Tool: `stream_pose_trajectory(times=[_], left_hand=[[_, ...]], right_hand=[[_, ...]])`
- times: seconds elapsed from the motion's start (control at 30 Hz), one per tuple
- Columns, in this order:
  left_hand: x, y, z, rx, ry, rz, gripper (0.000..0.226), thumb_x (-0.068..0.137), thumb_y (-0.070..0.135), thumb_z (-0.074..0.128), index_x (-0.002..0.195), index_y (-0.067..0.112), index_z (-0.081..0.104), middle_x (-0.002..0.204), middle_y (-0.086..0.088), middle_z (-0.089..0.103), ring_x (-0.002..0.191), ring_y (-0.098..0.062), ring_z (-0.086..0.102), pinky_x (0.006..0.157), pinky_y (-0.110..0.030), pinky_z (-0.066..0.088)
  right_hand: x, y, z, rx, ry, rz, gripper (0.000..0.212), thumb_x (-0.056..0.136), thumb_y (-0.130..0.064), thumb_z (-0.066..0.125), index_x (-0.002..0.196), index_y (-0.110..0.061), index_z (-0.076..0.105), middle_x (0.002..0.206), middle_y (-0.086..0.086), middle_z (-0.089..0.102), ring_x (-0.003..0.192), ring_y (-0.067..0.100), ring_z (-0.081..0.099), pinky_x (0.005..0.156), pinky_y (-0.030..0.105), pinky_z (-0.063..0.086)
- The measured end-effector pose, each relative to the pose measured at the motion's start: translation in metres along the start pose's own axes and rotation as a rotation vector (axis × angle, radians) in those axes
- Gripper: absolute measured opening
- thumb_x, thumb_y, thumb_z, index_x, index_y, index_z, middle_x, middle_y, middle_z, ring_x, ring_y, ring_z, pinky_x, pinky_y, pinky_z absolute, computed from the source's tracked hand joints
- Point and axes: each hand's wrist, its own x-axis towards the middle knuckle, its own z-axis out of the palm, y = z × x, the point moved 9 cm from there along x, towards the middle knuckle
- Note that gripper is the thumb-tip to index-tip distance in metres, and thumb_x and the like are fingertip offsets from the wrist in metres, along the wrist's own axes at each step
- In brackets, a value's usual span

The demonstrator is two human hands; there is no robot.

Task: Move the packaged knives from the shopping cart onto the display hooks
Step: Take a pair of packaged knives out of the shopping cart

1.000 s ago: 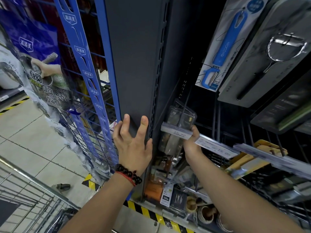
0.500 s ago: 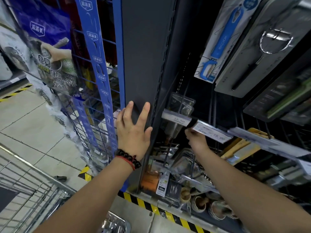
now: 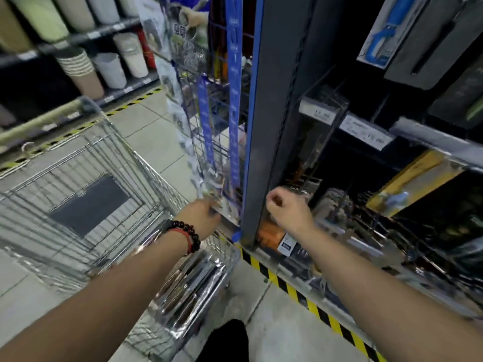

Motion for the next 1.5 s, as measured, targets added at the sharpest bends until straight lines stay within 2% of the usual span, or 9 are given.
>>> stream_pose_trajectory(times=[0.13, 0.4, 0.57, 0.67, 0.93, 1.17, 1.3, 1.4, 1.5], left_hand=[[-0.052, -0.027, -0.001, 0.001, 0.009, -0.035, 0.035, 0.095, 0.033, 0.049, 0.126, 0.017, 0.057, 0.119, -0.011, 0.063, 0.099, -0.025, 0.059, 0.078, -0.029, 0.045], [-0.118, -0.106, -0.014, 0.073, -0.055, -0.180, 0.047, 0.093, 0.038, 0.049, 0.136, 0.021, 0.049, 0.135, -0.004, 0.056, 0.116, -0.025, 0.057, 0.091, -0.032, 0.048], [-0.128, -0.159, -0.031, 0.101, -0.057, -0.230, 0.041, 0.095, 0.035, 0.048, 0.131, 0.017, 0.052, 0.121, -0.009, 0.063, 0.101, -0.026, 0.062, 0.080, -0.032, 0.051], [-0.123, -0.193, -0.040, 0.115, -0.062, -0.226, 0.039, 0.095, 0.035, 0.048, 0.129, 0.017, 0.053, 0.122, -0.008, 0.061, 0.104, -0.025, 0.060, 0.081, -0.033, 0.049], [-0.065, -0.319, -0.062, 0.066, -0.147, -0.130, 0.045, 0.094, 0.034, 0.048, 0.137, 0.019, 0.049, 0.137, -0.006, 0.055, 0.115, -0.022, 0.058, 0.094, -0.034, 0.049], [0.008, -0.397, -0.092, 0.094, -0.247, -0.028, 0.046, 0.093, 0.031, 0.052, 0.136, 0.015, 0.051, 0.141, -0.009, 0.051, 0.127, -0.026, 0.049, 0.103, -0.034, 0.042], [0.055, -0.418, -0.080, 0.136, -0.316, -0.025, 0.045, 0.092, 0.032, 0.052, 0.135, 0.018, 0.051, 0.143, -0.009, 0.049, 0.126, -0.027, 0.049, 0.100, -0.033, 0.042], [0.084, -0.428, -0.048, 0.170, -0.406, -0.031, 0.045, 0.093, 0.031, 0.051, 0.135, 0.016, 0.051, 0.139, -0.011, 0.052, 0.122, -0.029, 0.052, 0.095, -0.031, 0.044], [0.110, -0.436, -0.009, 0.175, -0.483, -0.043, 0.045, 0.094, 0.030, 0.050, 0.136, 0.014, 0.049, 0.136, -0.013, 0.053, 0.120, -0.031, 0.053, 0.096, -0.033, 0.045]], right_hand=[[-0.038, -0.021, 0.027, 0.000, -0.016, -0.040, 0.009, 0.083, -0.027, 0.054, 0.084, -0.026, 0.062, 0.081, -0.004, 0.068, 0.078, 0.019, 0.063, 0.071, 0.035, 0.053], [-0.076, -0.066, 0.077, 0.015, -0.113, -0.058, 0.011, 0.084, -0.028, 0.054, 0.084, -0.020, 0.061, 0.078, 0.004, 0.067, 0.076, 0.024, 0.063, 0.071, 0.038, 0.052], [-0.079, -0.111, 0.116, -0.014, -0.191, -0.110, 0.010, 0.089, -0.025, 0.053, 0.085, -0.025, 0.062, 0.077, -0.005, 0.064, 0.076, 0.020, 0.060, 0.069, 0.033, 0.050], [-0.075, -0.141, 0.151, -0.050, -0.225, -0.140, 0.011, 0.091, -0.024, 0.053, 0.091, -0.022, 0.064, 0.080, -0.006, 0.062, 0.075, 0.017, 0.058, 0.065, 0.029, 0.044], [-0.052, -0.207, 0.278, -0.052, -0.274, -0.018, 0.010, 0.090, -0.027, 0.053, 0.093, -0.023, 0.062, 0.087, 0.002, 0.068, 0.080, 0.023, 0.062, 0.074, 0.041, 0.055], [-0.034, -0.243, 0.352, -0.106, -0.275, 0.116, 0.006, 0.092, -0.023, 0.051, 0.088, -0.027, 0.052, 0.078, -0.005, 0.056, 0.076, 0.020, 0.054, 0.061, 0.030, 0.040], [-0.024, -0.240, 0.376, -0.127, -0.278, 0.183, 0.012, 0.095, -0.022, 0.050, 0.103, -0.019, 0.059, 0.084, -0.003, 0.055, 0.077, 0.019, 0.052, 0.062, 0.026, 0.035], [-0.015, -0.225, 0.399, -0.100, -0.300, 0.240, 0.021, 0.095, -0.022, 0.050, 0.112, -0.017, 0.060, 0.095, 0.003, 0.061, 0.088, 0.024, 0.059, 0.068, 0.029, 0.044], [-0.003, -0.202, 0.429, -0.078, -0.333, 0.300, 0.019, 0.093, -0.023, 0.050, 0.109, -0.020, 0.060, 0.095, 0.005, 0.067, 0.086, 0.025, 0.063, 0.074, 0.035, 0.054]])
